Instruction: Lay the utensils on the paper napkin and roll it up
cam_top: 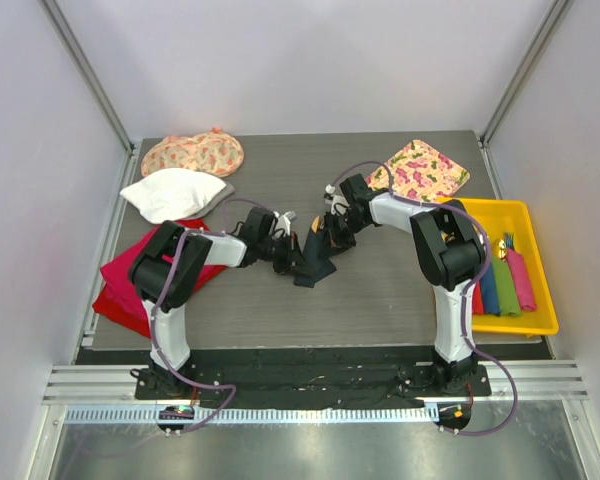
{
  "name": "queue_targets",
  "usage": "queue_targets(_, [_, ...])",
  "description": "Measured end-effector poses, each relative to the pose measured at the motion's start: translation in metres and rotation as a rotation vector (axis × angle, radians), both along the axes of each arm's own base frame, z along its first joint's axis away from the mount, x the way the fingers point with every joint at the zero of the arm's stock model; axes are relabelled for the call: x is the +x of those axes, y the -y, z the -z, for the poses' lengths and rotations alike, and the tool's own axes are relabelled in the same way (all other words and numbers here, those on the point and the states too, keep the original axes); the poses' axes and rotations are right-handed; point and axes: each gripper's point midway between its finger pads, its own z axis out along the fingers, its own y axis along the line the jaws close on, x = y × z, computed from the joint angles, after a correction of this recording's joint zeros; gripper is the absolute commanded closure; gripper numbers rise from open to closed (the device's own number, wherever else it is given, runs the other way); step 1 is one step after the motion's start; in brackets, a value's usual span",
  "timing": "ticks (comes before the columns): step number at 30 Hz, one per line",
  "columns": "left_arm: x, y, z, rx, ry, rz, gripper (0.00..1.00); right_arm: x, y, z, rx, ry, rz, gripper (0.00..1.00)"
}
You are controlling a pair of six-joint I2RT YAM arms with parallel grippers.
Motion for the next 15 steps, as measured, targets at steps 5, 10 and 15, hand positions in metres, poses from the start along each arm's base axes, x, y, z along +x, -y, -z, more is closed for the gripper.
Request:
queue_targets(5, [-0.001,0.001,0.005,-0.013,-0.058,-0.016,1.0,0.001,0.002,-0.003,0.03,-0.011,-0.002,0.79])
queue_targets(10, [-0.001,0.001,0.005,-0.015,-0.072,-0.028,1.0,0.008,0.01,-0.01,0.06,-0.035,0.037,0.5])
queue_targets(15, [-0.001,0.002,0.005,-0.018,-0.091,-0.039,1.0,0.021,0.017,-0.017,0.059,-0.01,0.082,0.38])
